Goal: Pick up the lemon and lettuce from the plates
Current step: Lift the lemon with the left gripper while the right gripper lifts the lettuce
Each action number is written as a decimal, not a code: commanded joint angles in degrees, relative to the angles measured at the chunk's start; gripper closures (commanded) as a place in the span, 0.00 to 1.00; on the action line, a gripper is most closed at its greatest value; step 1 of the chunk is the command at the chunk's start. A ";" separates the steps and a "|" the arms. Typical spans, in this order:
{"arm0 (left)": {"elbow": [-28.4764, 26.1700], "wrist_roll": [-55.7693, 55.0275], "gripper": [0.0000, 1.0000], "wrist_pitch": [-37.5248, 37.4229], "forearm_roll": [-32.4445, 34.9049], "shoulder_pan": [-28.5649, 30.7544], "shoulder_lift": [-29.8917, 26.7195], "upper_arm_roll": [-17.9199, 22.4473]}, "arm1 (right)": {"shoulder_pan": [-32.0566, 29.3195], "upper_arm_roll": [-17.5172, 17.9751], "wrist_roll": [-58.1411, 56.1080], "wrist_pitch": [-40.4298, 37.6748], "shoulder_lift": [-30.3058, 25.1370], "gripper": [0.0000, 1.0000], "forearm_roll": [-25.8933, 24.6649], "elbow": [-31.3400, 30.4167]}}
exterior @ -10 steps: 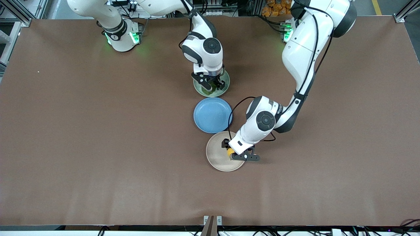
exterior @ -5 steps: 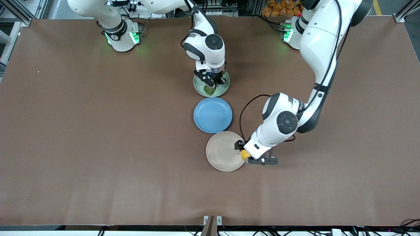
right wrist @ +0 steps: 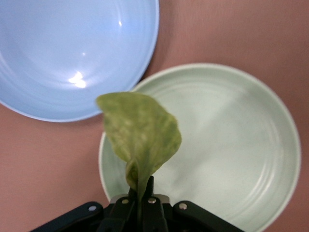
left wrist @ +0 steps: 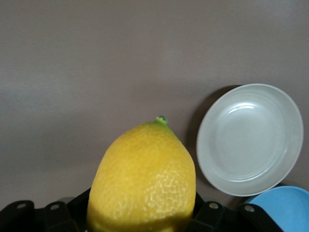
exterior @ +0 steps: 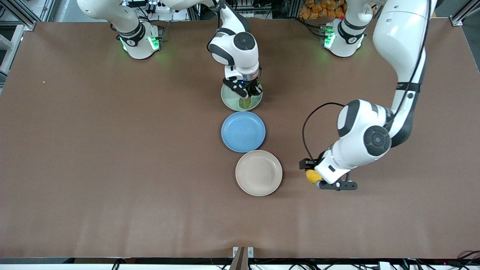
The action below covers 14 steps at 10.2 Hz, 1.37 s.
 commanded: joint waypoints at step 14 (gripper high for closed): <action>-15.92 8.55 0.42 9.32 7.46 9.72 -0.02 3.16 | -40.82 0.32 -43.22 -8.91 -9.12 1.00 0.45 -1.67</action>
